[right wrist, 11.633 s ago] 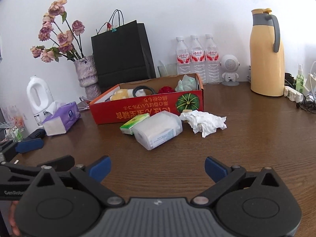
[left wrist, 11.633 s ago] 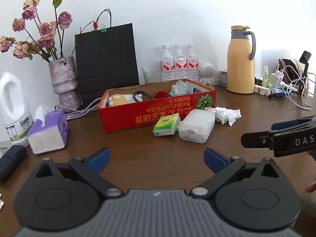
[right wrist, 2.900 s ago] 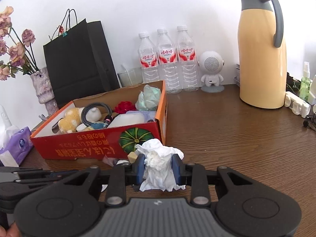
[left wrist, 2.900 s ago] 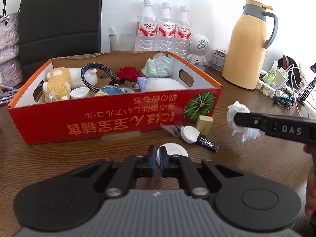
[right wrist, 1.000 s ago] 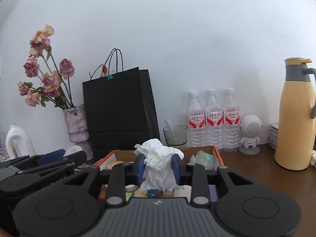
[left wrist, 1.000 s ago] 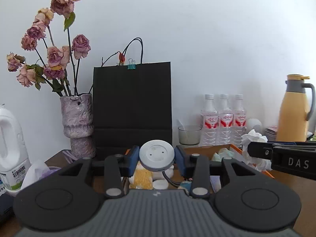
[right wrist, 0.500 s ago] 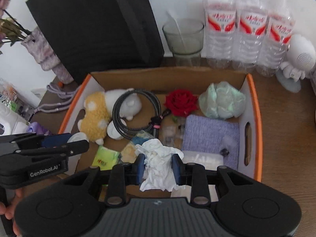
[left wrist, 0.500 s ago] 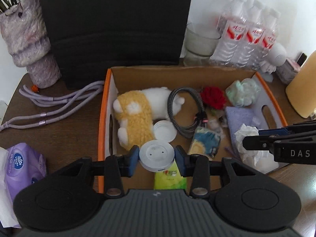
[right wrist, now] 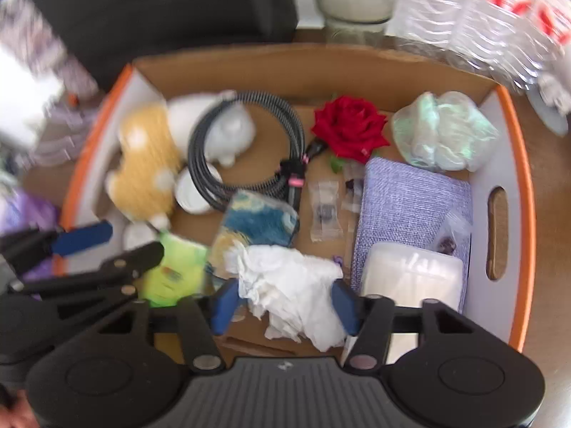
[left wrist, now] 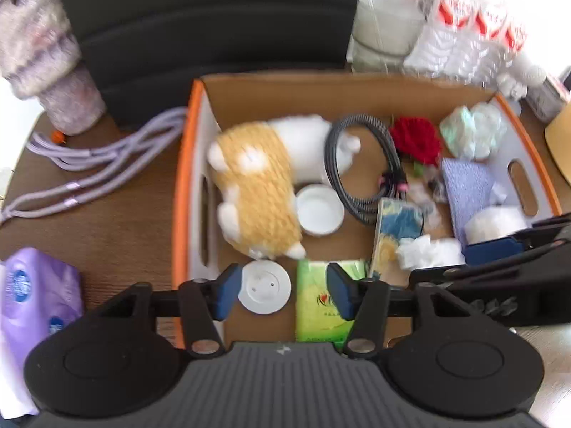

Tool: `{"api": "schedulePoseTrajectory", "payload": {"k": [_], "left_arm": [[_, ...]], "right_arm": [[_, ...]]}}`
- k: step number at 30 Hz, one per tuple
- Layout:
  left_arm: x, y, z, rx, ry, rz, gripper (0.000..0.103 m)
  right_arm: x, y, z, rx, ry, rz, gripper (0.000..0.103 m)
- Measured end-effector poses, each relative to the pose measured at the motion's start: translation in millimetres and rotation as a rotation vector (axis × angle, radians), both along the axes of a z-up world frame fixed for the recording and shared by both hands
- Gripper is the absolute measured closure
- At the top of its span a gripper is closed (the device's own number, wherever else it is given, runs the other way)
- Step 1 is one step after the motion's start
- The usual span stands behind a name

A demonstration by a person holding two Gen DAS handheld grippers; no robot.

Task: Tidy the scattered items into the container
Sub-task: 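Carry the lid and crumpled tissue into the cardboard box and open both grippers, then withdraw both tools from the box back over the table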

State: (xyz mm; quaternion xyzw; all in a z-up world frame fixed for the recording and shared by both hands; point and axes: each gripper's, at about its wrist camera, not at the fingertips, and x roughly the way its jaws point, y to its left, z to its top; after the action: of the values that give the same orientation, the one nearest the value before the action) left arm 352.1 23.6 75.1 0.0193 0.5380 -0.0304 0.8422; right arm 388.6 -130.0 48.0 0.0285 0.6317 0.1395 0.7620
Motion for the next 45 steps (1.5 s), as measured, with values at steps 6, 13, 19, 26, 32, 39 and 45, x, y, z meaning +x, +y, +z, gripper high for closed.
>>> {"api": "schedulePoseTrajectory", "payload": {"k": [6, 13, 19, 26, 32, 39, 45], "left_arm": [[-11, 4, 21, -0.017, -0.014, 0.058, 0.015], [-28, -6, 33, -0.021, 0.001, 0.060, 0.008], [-41, -11, 43, -0.017, 0.005, 0.078, 0.005], [-59, -7, 56, -0.001, -0.059, 0.112, 0.003], [-107, -16, 67, 0.020, -0.395, 0.105, 0.000], [-155, -19, 37, -0.115, -0.769, 0.028, 0.000], [-164, -25, 25, -0.138, -0.808, 0.030, 0.000]], "right_arm": [[-12, -37, 28, -0.046, -0.050, -0.153, 0.018], [-28, -41, 30, -0.201, -0.016, -0.116, 0.018], [-39, -37, 33, -0.234, -0.016, -0.125, 0.017], [-57, -32, 50, -0.202, -0.126, -0.123, 0.013], [-93, -31, 54, -0.221, -0.373, -0.100, 0.011], [-146, -59, 34, -0.044, -0.793, -0.142, 0.006], [-165, -74, 20, -0.002, -0.927, -0.193, 0.000]]}}
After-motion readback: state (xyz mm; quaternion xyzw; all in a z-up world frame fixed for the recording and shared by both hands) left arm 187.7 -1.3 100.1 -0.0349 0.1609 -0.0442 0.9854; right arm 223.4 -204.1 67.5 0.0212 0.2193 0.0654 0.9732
